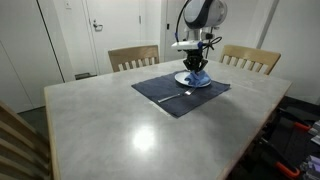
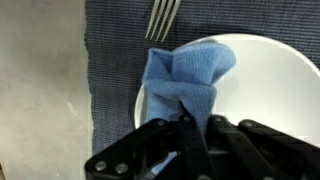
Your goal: Pick up the blue towel from the table, wipe the white plate with it and put the towel back on the table.
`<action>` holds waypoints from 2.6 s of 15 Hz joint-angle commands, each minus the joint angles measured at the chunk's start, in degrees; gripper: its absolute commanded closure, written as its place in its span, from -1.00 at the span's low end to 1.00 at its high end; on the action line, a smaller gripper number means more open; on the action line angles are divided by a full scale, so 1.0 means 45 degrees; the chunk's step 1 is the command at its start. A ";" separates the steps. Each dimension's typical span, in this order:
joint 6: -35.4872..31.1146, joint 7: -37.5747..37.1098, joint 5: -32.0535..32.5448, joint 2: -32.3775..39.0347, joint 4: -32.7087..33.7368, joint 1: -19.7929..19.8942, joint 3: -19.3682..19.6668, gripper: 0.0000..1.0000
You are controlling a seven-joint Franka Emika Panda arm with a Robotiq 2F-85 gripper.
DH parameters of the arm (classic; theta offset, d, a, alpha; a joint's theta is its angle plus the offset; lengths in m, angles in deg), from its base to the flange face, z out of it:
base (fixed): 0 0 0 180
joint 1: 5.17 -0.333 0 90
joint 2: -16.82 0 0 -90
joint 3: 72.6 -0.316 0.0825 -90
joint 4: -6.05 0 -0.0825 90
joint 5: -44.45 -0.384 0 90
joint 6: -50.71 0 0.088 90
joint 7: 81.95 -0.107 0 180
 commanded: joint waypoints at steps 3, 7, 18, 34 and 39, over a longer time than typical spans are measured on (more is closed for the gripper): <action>0.0087 0.0182 -0.0342 0.0969 0.0545 0.0024 -0.0151 0.95; -0.0273 -0.0084 -0.0627 0.1625 0.0886 0.0140 -0.0061 0.95; -0.1154 0.0214 -0.3631 0.2085 0.1409 0.0985 -0.0327 0.95; -0.2487 -0.5930 -0.2181 0.3010 0.2380 -0.0163 0.1228 0.95; -0.1767 -0.7201 -0.1173 0.2611 0.1972 -0.0167 0.1586 0.95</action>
